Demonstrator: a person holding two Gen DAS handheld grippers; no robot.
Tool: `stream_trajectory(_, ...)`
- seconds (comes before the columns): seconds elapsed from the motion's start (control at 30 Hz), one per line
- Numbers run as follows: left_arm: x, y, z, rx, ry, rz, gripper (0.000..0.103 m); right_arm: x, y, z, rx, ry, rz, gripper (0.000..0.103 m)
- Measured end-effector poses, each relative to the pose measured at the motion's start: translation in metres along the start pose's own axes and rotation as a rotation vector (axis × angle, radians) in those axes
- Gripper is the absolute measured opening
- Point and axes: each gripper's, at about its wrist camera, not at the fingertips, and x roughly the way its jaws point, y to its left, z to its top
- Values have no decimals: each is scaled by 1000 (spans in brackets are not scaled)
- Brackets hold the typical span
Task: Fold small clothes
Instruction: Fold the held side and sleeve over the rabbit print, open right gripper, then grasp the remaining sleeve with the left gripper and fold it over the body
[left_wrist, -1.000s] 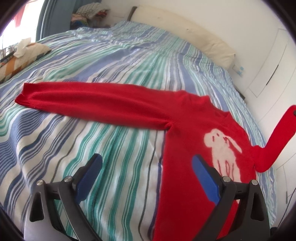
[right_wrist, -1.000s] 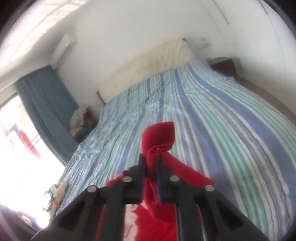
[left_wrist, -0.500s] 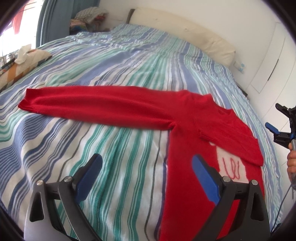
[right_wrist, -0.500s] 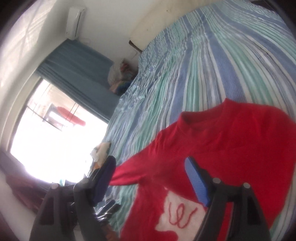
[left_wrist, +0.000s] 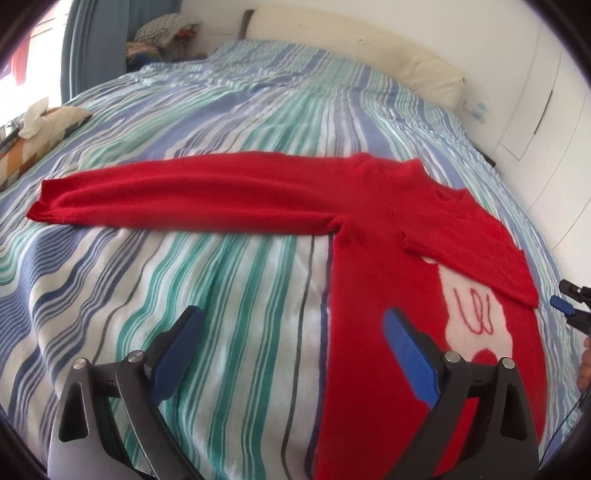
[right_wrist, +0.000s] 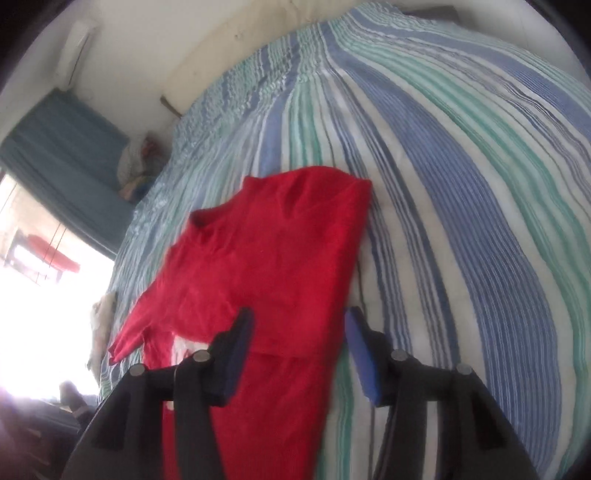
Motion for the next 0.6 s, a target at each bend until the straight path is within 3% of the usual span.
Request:
stream_trajectory(0.13,4,-3,-6,32,21,11,98,-1,36,-50,-183,55,56,66)
stream_trajectory(0.23,13,-1,-15,45,52,37,98,16,33,-91,-264,76,-19,66)
stream_trajectory(0.33,18,0,-21,76,79,50,98,10,15,-119,-259,-9,-80,66)
stream_trajectory(0.47,3,6,-10,75,79,21,98,-15,18,-116,-205,-90,-44,72)
stream_trajectory(0.6,-7,53,28,-72,76,-5,98,-20,23,-115,-243,-116,-79,77)
